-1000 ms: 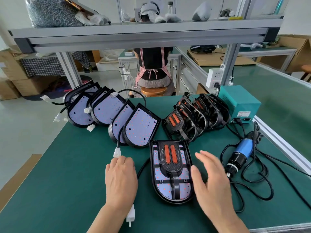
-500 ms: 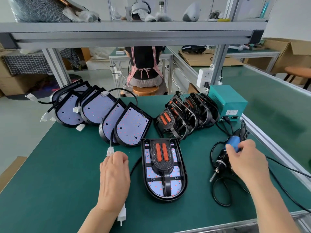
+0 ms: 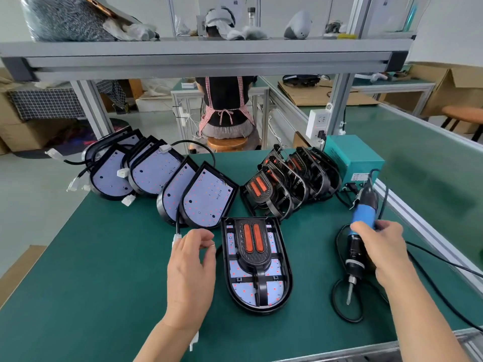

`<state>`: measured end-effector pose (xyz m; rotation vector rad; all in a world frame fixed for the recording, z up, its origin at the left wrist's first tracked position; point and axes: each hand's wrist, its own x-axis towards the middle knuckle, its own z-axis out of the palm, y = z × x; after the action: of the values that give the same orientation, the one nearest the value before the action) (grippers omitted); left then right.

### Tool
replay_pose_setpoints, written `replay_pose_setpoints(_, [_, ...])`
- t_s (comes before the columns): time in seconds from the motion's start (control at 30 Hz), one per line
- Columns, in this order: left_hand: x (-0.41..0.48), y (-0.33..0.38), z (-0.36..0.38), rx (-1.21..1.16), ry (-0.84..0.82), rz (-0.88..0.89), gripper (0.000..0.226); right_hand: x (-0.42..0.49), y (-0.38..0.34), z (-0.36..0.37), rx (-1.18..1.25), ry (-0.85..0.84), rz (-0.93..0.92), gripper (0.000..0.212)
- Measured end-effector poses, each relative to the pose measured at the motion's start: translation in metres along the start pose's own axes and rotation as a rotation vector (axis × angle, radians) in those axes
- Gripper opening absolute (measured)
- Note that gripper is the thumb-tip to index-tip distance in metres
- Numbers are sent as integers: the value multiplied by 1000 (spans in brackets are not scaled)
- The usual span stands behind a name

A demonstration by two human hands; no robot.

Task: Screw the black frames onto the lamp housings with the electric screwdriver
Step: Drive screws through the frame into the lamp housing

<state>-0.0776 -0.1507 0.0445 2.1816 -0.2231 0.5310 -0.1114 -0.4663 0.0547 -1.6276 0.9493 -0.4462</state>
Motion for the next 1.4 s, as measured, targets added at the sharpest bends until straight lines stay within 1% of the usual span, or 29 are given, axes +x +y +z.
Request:
replay_pose_setpoints(0.07, [-1,6,1,-59,8,-5,24,-10,-9,1,211,-42,22,41])
replay_pose_setpoints(0.17, [-2,16,5,-151,-13,-32,23,-29,-26,2,562,-178,70,15])
replay_pose_setpoints(0.23, [-2,23,7,-190,-38,-38,26,-42,-37,6,722,-256,56,11])
replay_pose_setpoints(0.33, [-5,33,9,-256,-97,-68,32,-57,-55,13,928,-284,34,11])
replay_pose_setpoints(0.43, [-9,38,10,-330,-166,-133,31,-62,-68,16,1128,-314,36,24])
replay_pose_setpoints(0.57, [-12,43,9,-381,-226,-170,29,-69,-77,23,1289,-507,81,43])
replay_pose_setpoints(0.63, [-13,44,9,-415,-249,-194,29,-74,-81,28,1410,-567,110,43])
replay_pose_setpoints(0.7, [-12,46,8,-461,-268,-225,29,-77,-84,33,1524,-596,121,37])
replay_pose_setpoints(0.83, [-11,48,5,-626,-313,-298,30,-80,-90,38,1542,-623,115,18])
replay_pose_setpoints(0.9, [-11,47,5,-702,-329,-335,28,-82,-93,40,1483,-528,69,12])
replay_pose_setpoints(1.0, [-12,47,4,-774,-330,-367,23,-86,-96,42,1340,-319,-84,13])
replay_pose_setpoints(1.1, [-11,48,5,-815,-322,-387,22,-89,-97,42,1283,-213,-168,16])
replay_pose_setpoints(1.27, [-11,51,9,-860,-309,-425,19,-93,-97,42,1266,-182,-195,16])
replay_pose_setpoints(1.4, [-11,54,10,-884,-314,-442,22,-96,-94,43,1238,-186,-196,15])
